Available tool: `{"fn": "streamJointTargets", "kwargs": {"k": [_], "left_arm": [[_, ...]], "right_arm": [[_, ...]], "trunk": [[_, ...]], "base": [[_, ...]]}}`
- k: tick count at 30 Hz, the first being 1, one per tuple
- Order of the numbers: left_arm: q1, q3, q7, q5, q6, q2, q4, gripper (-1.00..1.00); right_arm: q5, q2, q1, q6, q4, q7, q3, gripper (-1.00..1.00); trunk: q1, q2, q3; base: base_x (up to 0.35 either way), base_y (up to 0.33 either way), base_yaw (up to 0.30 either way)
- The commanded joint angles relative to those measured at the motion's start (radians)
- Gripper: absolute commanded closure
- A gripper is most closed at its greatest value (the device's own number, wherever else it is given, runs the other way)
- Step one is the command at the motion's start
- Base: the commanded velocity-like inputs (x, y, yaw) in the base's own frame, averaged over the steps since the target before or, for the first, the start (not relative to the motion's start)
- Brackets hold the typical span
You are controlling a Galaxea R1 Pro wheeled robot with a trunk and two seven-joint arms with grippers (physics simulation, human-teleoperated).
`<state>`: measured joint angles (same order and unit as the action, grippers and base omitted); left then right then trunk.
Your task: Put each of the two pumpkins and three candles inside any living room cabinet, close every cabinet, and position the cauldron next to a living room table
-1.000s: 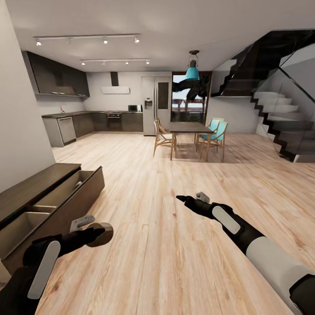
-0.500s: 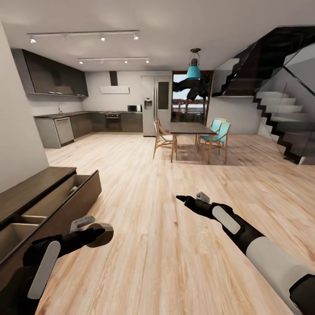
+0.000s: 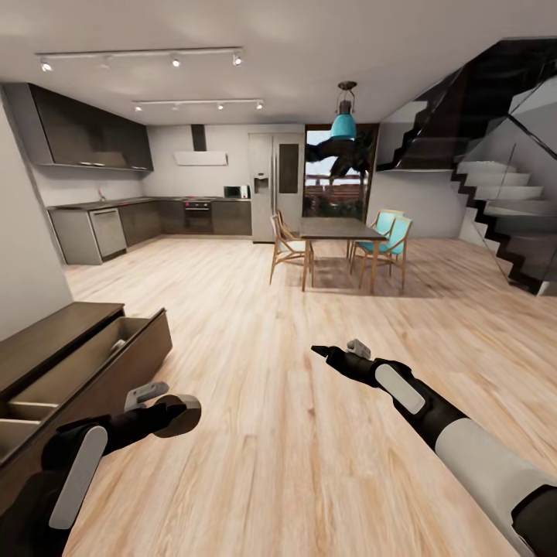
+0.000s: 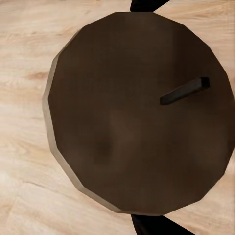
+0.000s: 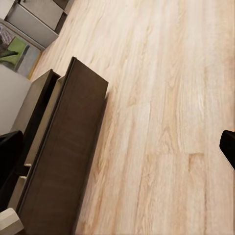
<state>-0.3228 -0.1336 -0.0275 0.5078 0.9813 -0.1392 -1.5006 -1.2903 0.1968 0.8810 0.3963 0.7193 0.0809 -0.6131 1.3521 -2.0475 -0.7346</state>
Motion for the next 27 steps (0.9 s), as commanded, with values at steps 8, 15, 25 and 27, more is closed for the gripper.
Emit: {"fn": "streamJointTargets", "kwargs": {"k": [8, 15, 25, 27], "left_arm": [[-0.001, -0.006, -0.005, 0.011, 0.005, 0.000, -0.001, 1.00], [-0.001, -0.008, -0.004, 0.009, 0.005, 0.000, 0.017, 1.00], [-0.001, -0.007, -0.004, 0.009, 0.004, 0.000, 0.019, 1.00], [-0.001, -0.007, -0.005, 0.009, 0.004, 0.000, 0.019, 1.00]], "right_arm": [[-0.003, 0.000, 0.001, 0.000, 0.000, 0.002, -0.004, -1.00], [-0.003, -0.002, 0.001, -0.001, 0.000, 0.002, -0.005, -1.00], [-0.003, -0.002, 0.001, -0.001, 0.000, 0.002, -0.004, -1.00], [-0.003, -0.002, 0.001, 0.000, 0.000, 0.002, -0.004, -1.00]], "trunk": [[0.000, 0.000, -0.001], [0.000, 0.000, -0.001], [0.000, 0.000, -0.001], [0.000, 0.000, -0.001]], "base": [[0.286, -0.164, 0.000], [0.315, -0.098, 0.000], [0.322, -0.046, 0.000], [0.323, -0.101, 0.000]]}}
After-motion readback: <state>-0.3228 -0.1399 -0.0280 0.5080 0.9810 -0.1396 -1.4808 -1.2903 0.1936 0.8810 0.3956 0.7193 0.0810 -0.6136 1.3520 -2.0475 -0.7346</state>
